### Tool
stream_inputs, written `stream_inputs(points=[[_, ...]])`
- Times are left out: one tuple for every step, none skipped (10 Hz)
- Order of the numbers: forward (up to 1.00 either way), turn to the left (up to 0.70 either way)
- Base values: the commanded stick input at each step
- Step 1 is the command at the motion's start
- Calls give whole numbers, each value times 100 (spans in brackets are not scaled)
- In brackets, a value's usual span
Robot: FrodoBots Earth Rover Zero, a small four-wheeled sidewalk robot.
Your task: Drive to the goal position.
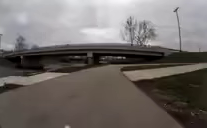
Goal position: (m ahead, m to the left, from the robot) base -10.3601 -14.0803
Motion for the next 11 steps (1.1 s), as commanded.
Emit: stream_inputs(points=[[100,0],[100,0],[100,0],[100,0],[100,0],[100,0],[100,0],[100,0],[100,0],[100,0],[100,0]])
